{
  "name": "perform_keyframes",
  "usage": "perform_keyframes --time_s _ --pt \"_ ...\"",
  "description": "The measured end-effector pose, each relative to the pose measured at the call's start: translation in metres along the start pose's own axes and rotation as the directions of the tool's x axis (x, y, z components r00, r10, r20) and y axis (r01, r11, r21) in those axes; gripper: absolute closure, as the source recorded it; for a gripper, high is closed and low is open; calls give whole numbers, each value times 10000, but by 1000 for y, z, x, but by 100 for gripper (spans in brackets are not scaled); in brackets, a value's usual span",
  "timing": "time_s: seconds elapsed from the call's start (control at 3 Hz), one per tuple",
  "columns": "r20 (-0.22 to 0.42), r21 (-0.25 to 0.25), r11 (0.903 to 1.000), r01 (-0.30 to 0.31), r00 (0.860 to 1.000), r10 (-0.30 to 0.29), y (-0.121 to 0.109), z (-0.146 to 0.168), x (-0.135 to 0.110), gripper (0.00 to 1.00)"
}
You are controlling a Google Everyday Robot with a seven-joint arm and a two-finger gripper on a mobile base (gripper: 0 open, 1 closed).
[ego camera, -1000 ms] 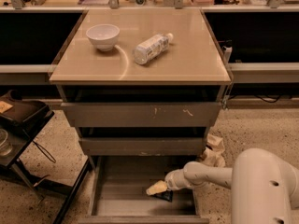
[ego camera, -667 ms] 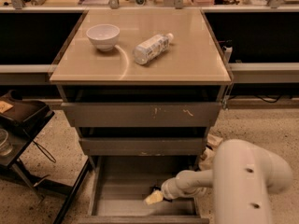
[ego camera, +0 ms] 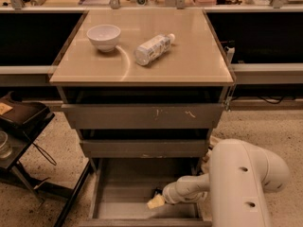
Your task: Pick rxbar blueberry from bottom drawer and place on counter
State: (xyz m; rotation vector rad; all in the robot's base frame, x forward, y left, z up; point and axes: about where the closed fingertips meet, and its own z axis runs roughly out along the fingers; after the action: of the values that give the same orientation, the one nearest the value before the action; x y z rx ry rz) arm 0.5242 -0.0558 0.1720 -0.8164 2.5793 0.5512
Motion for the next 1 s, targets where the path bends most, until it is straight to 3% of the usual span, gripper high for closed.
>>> perform_keyframes --time_s 0.33,1.0 --pt "455 463 9980 421 9980 -442 -27 1 5 0" --pt "533 325 9989 338 9979 -355 -30 12 11 0"
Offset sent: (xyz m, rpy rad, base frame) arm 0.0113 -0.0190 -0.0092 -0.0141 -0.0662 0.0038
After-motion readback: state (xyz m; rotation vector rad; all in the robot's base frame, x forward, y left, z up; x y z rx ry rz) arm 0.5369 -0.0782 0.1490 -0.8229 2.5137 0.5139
